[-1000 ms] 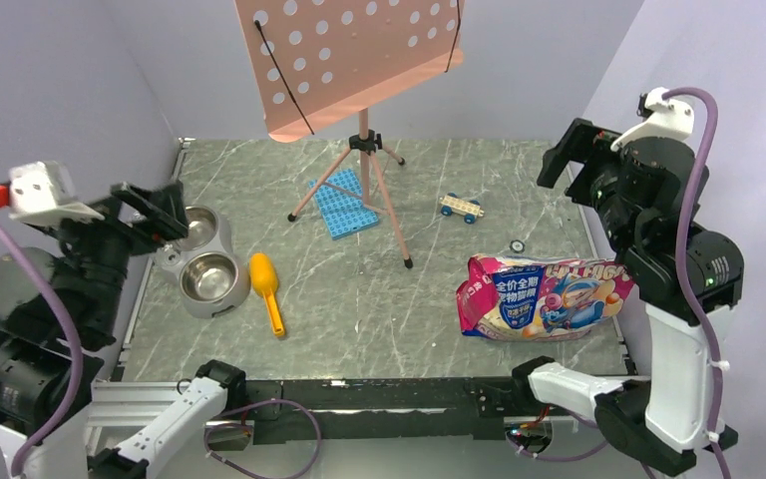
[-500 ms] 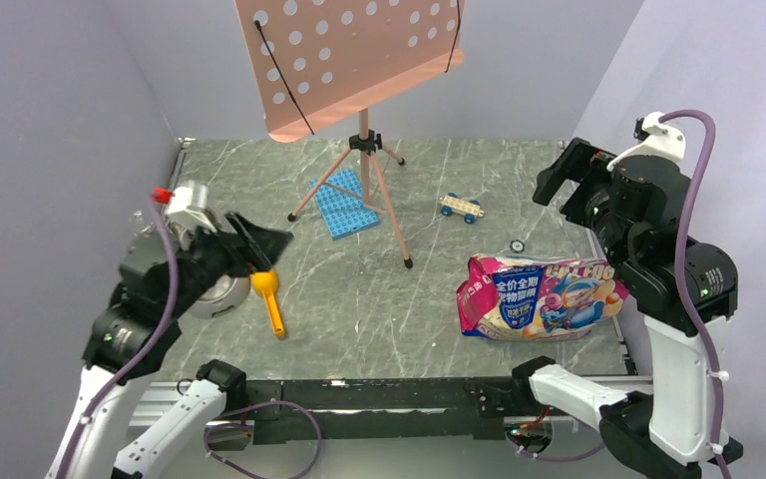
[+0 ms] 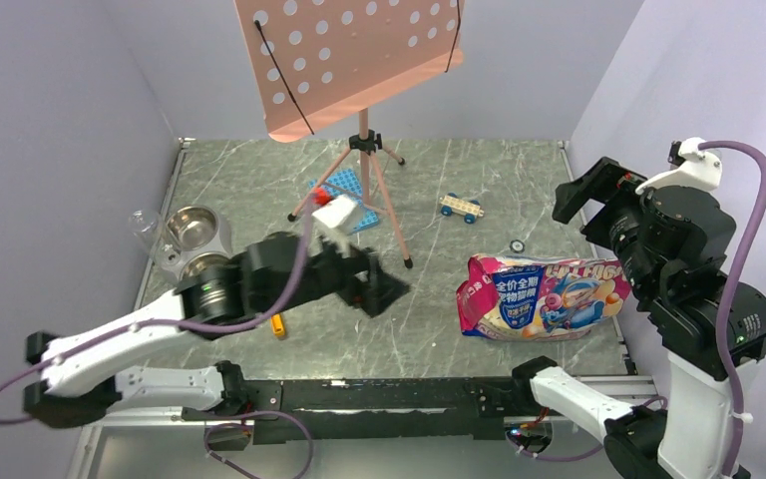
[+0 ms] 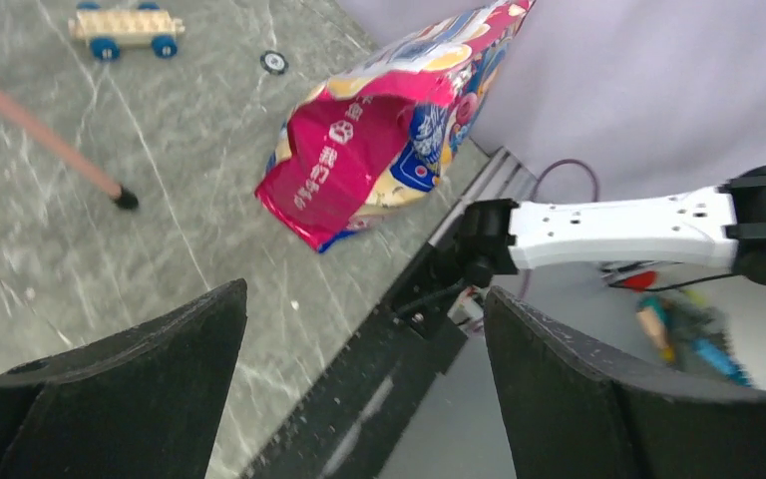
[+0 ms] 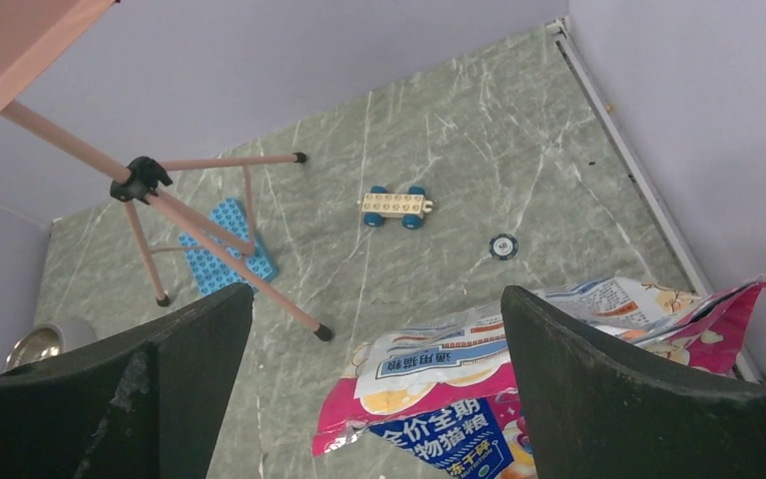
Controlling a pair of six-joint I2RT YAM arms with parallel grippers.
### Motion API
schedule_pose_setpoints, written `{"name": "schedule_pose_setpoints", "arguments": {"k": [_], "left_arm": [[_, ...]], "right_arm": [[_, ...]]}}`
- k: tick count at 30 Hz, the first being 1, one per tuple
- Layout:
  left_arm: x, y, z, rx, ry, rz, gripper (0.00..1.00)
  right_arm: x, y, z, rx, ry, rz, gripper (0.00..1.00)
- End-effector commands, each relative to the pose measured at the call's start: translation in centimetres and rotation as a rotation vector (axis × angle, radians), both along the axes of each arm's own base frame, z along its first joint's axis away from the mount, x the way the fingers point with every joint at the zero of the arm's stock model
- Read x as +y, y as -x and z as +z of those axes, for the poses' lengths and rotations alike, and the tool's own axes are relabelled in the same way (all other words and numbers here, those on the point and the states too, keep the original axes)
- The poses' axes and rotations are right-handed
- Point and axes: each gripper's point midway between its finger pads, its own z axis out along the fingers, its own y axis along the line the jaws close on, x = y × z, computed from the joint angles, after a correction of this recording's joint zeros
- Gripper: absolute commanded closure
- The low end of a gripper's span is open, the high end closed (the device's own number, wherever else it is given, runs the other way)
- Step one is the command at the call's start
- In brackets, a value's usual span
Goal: Serve the pet food
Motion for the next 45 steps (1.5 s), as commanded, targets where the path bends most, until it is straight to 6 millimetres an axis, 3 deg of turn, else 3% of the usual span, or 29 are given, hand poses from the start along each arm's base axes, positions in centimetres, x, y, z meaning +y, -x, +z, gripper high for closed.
{"name": "schedule_pose_setpoints", "arguments": {"k": [1,4,7,11,17,24,28,34,37,38,40,43,45], "left_arm": [[-5.5,-2.9,3.8,-0.256,-0.062,-0.003,0.08],[-9.8,-3.7,5.8,-0.358,-0.055,-0.076,0.12],[-14.1,-3.8,6.1,-0.418,-0.055,-0.173,0.11],[-19.0,-3.6,4.3,-0.439,-0.082,-0.298,0.05],[-22.9,-3.4,2.3,-0.439,-0.061,-0.363,0.01],[-25.7,-7.6,-1.8,-0.445,-0.223,-0.233,0.03],[-25.8,-8.3,-2.8,-0.465,-0.253,-0.207,0.26],[-25.4,-7.8,-3.0,-0.543,-0.317,-0.241,0.67],[-24.7,-7.6,-3.3,-0.537,-0.351,-0.25,0.95],[-24.2,-7.8,-3.5,-0.535,-0.376,-0.239,1.0],[-22.8,-8.8,-3.7,-0.529,-0.44,-0.174,1.0],[-19.0,-11.2,-3.3,-0.545,-0.56,0.003,1.0],[-16.7,-11.8,-2.6,-0.564,-0.603,0.07,1.0]], "right_arm": [[-0.7,0.7,0.0,0.01,-0.017,-0.038,0.0],[-1.1,1.4,0.0,0.005,-0.038,-0.055,0.0],[-1.2,2.0,0.3,-0.012,-0.06,-0.057,0.0],[-1.6,3.0,1.4,-0.044,-0.079,-0.062,0.0],[-2.0,4.6,2.8,-0.105,-0.123,-0.054,0.0],[-2.0,6.0,3.2,-0.14,-0.141,-0.021,0.0],[-2.2,6.2,3.1,-0.137,-0.144,-0.025,0.0],[-1.6,5.4,2.8,-0.124,-0.142,-0.013,0.0],[-1.3,4.9,2.3,-0.11,-0.142,-0.008,0.0],[-1.2,4.8,2.1,-0.105,-0.143,-0.009,0.0],[-1.1,4.5,1.5,-0.085,-0.144,-0.014,0.0],[-0.9,4.0,0.3,-0.031,-0.14,-0.023,0.0],[-0.5,3.6,-0.8,0.011,-0.137,-0.016,0.0]]}}
